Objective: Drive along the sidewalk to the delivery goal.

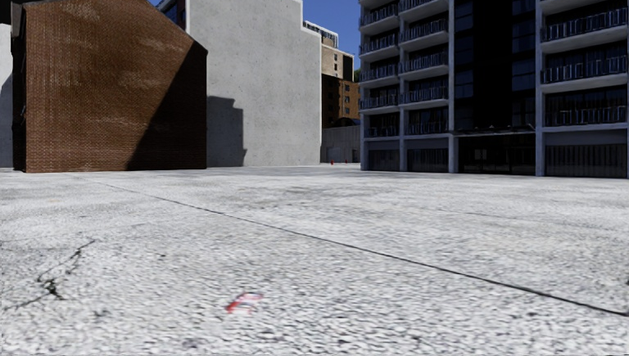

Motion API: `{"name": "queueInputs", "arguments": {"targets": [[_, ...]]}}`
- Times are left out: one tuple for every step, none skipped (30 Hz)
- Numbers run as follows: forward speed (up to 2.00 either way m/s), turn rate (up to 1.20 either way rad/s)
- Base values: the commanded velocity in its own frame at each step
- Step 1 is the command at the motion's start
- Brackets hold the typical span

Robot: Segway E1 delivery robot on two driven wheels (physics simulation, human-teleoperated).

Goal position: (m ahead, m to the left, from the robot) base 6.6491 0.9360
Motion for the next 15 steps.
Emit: {"name": "queueInputs", "arguments": {"targets": [[2.0, 0.0], [2.0, 0.0], [2.0, 0.0], [2.0, 0.0], [2.0, 0.0], [2.0, 0.0], [2.0, 0.0], [2.0, 0.0], [2.0, 0.0], [2.0, 0.0], [2.0, 0.0], [2.0, 0.0], [2.0, 0.0], [2.0, 0.0], [2.0, 0.0]]}}
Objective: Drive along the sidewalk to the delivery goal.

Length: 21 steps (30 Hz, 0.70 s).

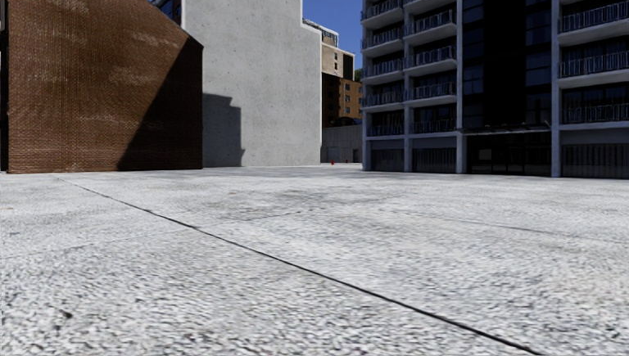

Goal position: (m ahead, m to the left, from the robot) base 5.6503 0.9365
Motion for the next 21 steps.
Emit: {"name": "queueInputs", "arguments": {"targets": [[2.0, 0.0], [2.0, 0.0], [2.0, 0.05], [2.0, 0.14], [2.0, 0.14], [2.0, 0.17], [2.0, 0.17], [2.0, 0.17], [2.0, 0.17], [2.0, 0.17], [2.0, 0.17], [2.0, 0.17], [2.0, 0.17], [2.0, 0.18], [2.0, 0.18], [2.0, 0.18], [2.0, 0.18], [2.0, 0.18], [2.0, 0.18], [2.0, 0.15], [2.0, 0.15]]}}
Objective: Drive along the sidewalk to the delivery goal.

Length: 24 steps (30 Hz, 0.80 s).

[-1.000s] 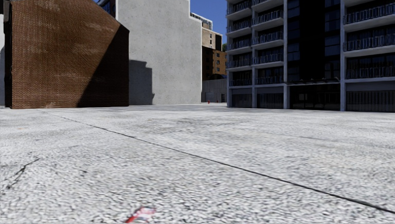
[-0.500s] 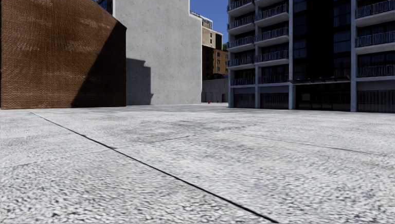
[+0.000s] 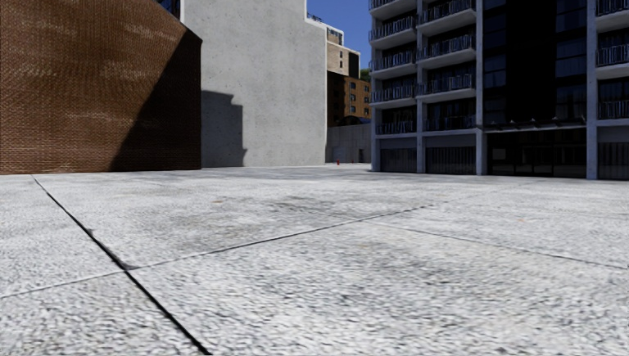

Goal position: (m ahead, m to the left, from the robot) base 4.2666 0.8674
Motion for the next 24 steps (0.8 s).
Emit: {"name": "queueInputs", "arguments": {"targets": [[2.0, 0.02], [2.0, 0.0], [2.0, 0.0], [2.0, 0.0], [2.0, 0.0], [2.0, 0.0], [2.0, 0.0], [2.0, 0.0], [2.0, 0.0], [2.0, 0.0], [2.0, 0.0], [2.0, 0.0], [2.0, 0.0], [2.0, 0.0], [2.0, 0.0], [2.0, 0.0], [2.0, 0.0], [2.0, 0.0], [2.0, 0.0], [2.0, 0.0], [2.0, 0.0], [2.0, 0.0], [2.0, 0.0], [2.0, 0.0]]}}
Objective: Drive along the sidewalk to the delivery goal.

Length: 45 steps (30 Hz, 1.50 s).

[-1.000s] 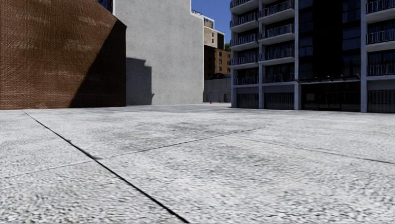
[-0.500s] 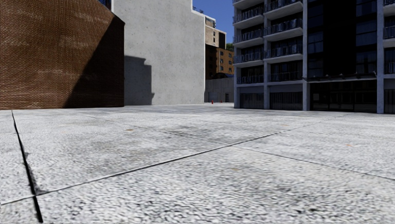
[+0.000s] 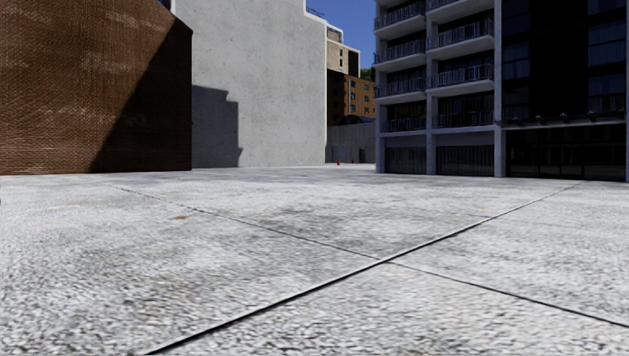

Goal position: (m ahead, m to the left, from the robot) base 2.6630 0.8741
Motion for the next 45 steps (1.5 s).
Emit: {"name": "queueInputs", "arguments": {"targets": [[2.0, 0.0], [2.0, 0.0], [2.0, 0.0], [2.0, 0.0], [2.0, 0.0], [2.0, 0.0], [2.0, 0.0], [2.0, 0.0], [2.0, 0.0], [2.0, 0.0], [2.0, 0.0], [2.0, 0.0], [2.0, 0.0], [2.0, 0.09], [2.0, 0.09], [2.0, 0.12], [2.0, 0.14], [2.0, 0.17], [2.0, 0.17], [2.0, 0.22], [2.0, 0.25], [2.0, 0.25], [2.0, 0.25], [2.0, 0.26], [1.96, 0.26], [1.96, 0.26], [1.78, 0.26], [1.67, 0.27], [1.55, 0.28], [1.55, 0.28], [1.42, 0.33], [1.35, 0.37], [1.28, 0.38], [1.28, 0.38], [1.25, 0.4], [1.21, 0.4], [1.16, 0.41], [1.16, 0.41], [1.13, 0.41], [1.13, 0.41], [1.13, 0.41], [1.12, 0.41], [1.11, 0.41], [1.09, 0.41], [1.09, 0.41]]}}
